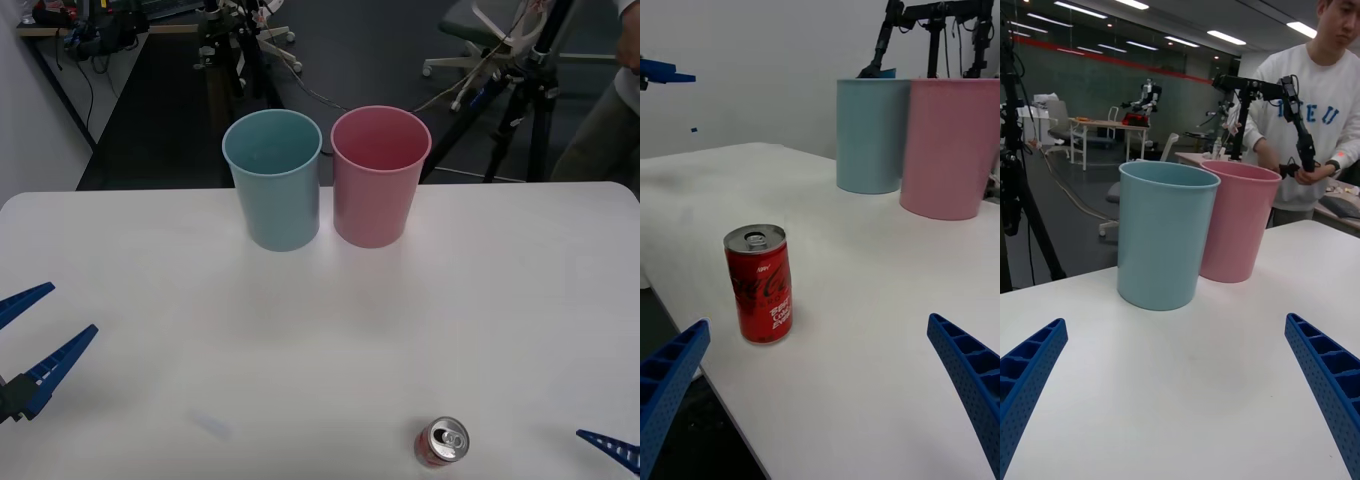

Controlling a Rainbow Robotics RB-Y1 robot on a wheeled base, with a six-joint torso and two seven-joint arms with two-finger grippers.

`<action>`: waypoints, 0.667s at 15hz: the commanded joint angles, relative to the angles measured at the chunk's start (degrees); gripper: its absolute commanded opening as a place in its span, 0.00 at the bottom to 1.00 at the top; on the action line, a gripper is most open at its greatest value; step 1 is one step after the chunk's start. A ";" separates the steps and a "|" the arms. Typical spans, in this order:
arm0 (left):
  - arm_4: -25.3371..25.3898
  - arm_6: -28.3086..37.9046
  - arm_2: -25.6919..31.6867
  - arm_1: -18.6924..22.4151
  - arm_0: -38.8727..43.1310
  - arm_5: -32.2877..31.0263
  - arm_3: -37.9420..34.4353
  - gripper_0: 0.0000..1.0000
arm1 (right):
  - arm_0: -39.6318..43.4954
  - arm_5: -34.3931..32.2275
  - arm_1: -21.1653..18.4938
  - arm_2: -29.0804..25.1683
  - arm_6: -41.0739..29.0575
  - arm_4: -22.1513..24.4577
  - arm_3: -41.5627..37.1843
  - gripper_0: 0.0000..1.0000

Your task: Grasp the object on the table and drop it into the matching bin: aluminum can to the light blue bin, PET bottle to the pink bin.

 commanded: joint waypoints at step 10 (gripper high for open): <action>0.00 0.00 0.00 0.00 0.00 0.00 0.00 1.00 | -3.23 4.40 2.13 10.01 5.76 1.83 2.93 1.00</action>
